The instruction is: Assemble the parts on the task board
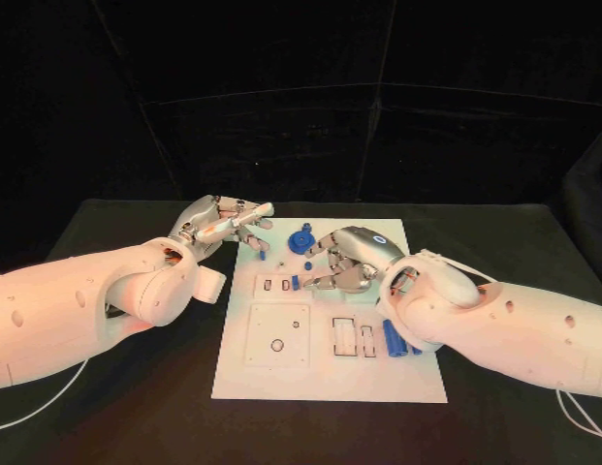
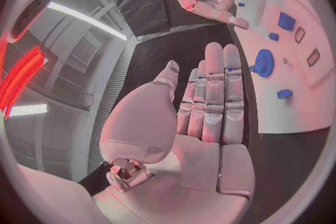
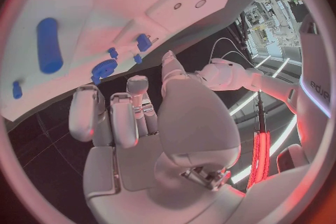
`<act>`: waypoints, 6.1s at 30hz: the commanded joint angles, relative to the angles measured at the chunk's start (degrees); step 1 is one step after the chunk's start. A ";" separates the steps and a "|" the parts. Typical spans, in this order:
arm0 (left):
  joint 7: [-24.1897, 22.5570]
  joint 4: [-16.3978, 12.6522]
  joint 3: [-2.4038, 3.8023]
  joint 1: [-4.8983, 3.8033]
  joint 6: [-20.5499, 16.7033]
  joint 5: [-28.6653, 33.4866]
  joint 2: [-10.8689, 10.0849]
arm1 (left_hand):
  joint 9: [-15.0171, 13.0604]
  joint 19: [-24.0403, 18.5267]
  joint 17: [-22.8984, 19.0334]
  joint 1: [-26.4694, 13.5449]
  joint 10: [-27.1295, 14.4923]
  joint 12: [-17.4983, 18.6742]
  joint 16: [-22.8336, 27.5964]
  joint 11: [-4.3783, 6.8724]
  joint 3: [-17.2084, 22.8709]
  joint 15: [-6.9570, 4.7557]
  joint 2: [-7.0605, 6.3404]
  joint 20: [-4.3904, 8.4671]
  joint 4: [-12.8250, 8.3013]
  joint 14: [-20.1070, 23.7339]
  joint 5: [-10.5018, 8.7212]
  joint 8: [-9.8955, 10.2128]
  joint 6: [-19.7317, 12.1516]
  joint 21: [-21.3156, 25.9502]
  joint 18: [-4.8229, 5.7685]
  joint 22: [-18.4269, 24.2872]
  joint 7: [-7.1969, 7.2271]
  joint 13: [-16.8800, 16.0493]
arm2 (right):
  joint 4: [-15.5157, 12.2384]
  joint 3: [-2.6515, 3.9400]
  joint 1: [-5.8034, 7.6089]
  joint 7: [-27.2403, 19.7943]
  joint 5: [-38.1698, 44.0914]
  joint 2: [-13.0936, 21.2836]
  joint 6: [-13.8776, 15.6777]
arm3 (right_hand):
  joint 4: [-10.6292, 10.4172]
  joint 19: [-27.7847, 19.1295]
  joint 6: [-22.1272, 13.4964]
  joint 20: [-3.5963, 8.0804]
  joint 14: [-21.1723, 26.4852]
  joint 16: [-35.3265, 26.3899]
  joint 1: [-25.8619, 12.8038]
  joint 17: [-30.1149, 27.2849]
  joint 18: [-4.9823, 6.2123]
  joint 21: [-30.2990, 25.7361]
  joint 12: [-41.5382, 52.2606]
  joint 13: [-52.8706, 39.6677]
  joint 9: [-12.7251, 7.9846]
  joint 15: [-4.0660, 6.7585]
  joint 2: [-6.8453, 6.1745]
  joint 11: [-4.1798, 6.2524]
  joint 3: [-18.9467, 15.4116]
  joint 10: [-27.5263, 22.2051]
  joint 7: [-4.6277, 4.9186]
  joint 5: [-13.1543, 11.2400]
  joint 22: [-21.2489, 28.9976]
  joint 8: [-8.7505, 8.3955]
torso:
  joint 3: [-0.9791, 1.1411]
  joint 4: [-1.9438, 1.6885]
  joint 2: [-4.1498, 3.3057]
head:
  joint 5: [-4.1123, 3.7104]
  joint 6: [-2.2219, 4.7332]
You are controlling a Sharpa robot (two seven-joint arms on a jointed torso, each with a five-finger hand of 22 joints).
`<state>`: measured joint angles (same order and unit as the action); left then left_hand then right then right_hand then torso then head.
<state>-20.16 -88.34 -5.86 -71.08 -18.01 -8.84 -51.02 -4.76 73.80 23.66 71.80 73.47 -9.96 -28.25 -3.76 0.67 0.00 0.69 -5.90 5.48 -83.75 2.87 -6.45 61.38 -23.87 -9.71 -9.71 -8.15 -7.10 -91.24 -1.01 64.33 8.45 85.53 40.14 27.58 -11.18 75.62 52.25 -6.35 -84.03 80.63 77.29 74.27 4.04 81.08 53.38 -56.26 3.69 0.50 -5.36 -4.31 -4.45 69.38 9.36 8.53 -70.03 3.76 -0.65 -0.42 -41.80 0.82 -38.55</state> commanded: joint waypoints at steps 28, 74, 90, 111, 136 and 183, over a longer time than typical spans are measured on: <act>54.77 14.65 -2.12 -8.41 26.69 -44.31 18.50 | -16.57 11.30 66.34 -5.85 0.81 -50.18 -61.75 4.90 -15.53 -4.71 4.20 4.48 10.81 -6.25 -0.08 -19.78 -1.65 -55.16 6.38 -62.41 5.15 -48.37 | -2.97 0.13 5.72 -13.39 -27.68 14.38 -3.10 | 1.07 -0.39 0.65 0.35 -2.24 -1.35 3.06 -1.36 0.63 -1.05 -0.57 2.09 0.27 -0.05 2.43 0.53 -2.38 -0.16 -0.51 5.27 1.25 0.93 | 1.14 1.06 2.10 | 1.89 -1.06; 56.49 19.75 -3.40 -8.48 35.88 -47.09 24.74 | -21.56 11.66 66.34 -5.91 1.23 -52.77 -61.75 5.25 -16.86 -5.01 5.80 4.74 9.56 -6.25 -0.03 -24.45 -4.14 -57.17 6.83 -65.55 5.61 -51.12 | -0.74 0.12 5.74 -11.55 -27.67 12.89 -3.57 | 1.02 -0.52 0.75 0.46 -2.14 -1.90 3.21 -1.99 0.70 -1.32 -0.60 2.47 0.25 0.05 2.75 0.62 -3.14 -0.08 -0.59 6.55 1.62 1.02 | 1.00 0.86 2.08 | 1.69 -2.33; 56.50 20.06 -3.54 -8.43 36.88 -47.07 25.37 | -23.18 11.32 66.34 -3.69 1.14 -52.96 -61.75 5.28 -15.41 -5.02 6.39 4.74 7.56 -6.25 -0.02 -25.67 -5.20 -56.89 6.71 -65.19 5.62 -51.41 | -0.14 0.12 5.74 -11.33 -27.67 12.33 -3.85 | 1.04 -0.53 0.75 0.46 -2.14 -1.92 3.27 -2.01 0.70 -1.34 -0.57 2.46 0.25 0.06 2.78 0.62 -3.15 -0.06 -0.60 6.59 1.65 1.02 | 1.00 0.89 2.08 | 1.68 -2.55; 56.33 19.81 -3.74 -8.38 35.98 -46.00 25.31 | -24.38 10.85 66.34 6.17 0.36 -52.17 -61.75 6.01 -6.81 -5.61 9.54 5.13 0.08 -6.25 0.10 -25.67 -7.48 -56.30 6.47 -64.52 6.37 -51.07 | 0.17 0.12 5.74 -11.36 -27.67 12.08 -3.92 | 1.10 -0.56 0.76 0.48 -2.12 -2.01 3.40 -2.11 0.71 -1.38 -0.59 2.53 0.25 0.07 2.84 0.64 -3.21 -0.07 -0.61 6.69 1.71 1.03 | 1.02 0.90 2.06 | 1.65 -2.95; 53.06 9.40 -3.79 -7.58 17.60 -43.49 16.47 | -28.40 10.90 66.34 -7.52 1.65 -50.90 -61.75 5.32 40.41 -5.05 -4.35 4.71 -9.31 -6.25 2.29 -27.88 -8.61 -55.50 6.39 -64.61 5.41 -50.23 | 0.89 0.11 5.72 -11.67 -27.82 11.98 -3.99 | 0.92 -0.72 0.78 0.50 -2.10 -2.15 3.17 -2.25 0.77 -1.56 -0.65 2.71 0.25 0.08 2.95 0.63 -3.57 -0.06 -0.61 6.67 2.01 1.05 | 1.15 0.58 2.19 | 2.21 -3.17; 53.31 9.16 -3.84 -4.15 15.31 -51.08 16.23 | -30.16 11.49 66.34 -10.47 3.02 -52.25 -61.75 6.07 41.42 -5.63 -5.47 5.21 -8.48 -6.25 1.84 -30.40 -7.74 -56.27 6.63 -65.95 6.38 -51.08 | 1.42 0.10 5.71 -11.94 -27.90 11.76 -4.60 | 0.79 -0.71 0.79 0.51 -2.11 -2.23 3.03 -2.31 0.77 -1.60 -0.68 2.85 0.24 0.09 3.02 0.63 -3.87 -0.07 -0.61 6.36 2.04 1.07 | 1.38 0.06 2.17 | 1.88 -3.41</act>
<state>33.46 -79.25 -9.70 -75.19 -2.84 -59.41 -34.89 -34.82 83.89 74.91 61.34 75.98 -61.97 -89.82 2.32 35.13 -5.33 -5.39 -0.86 3.48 -83.95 4.81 -36.65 53.57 -79.89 -3.53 -74.94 -2.26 -58.15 -89.76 -0.93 69.93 -2.97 57.79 51.97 23.38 -10.39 75.04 52.68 -6.11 -84.03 78.53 80.30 72.02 4.00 79.80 52.72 -53.47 3.87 0.51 -2.77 -3.89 -8.08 69.29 8.94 15.00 -68.08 4.43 0.72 -0.38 -39.63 2.66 -42.00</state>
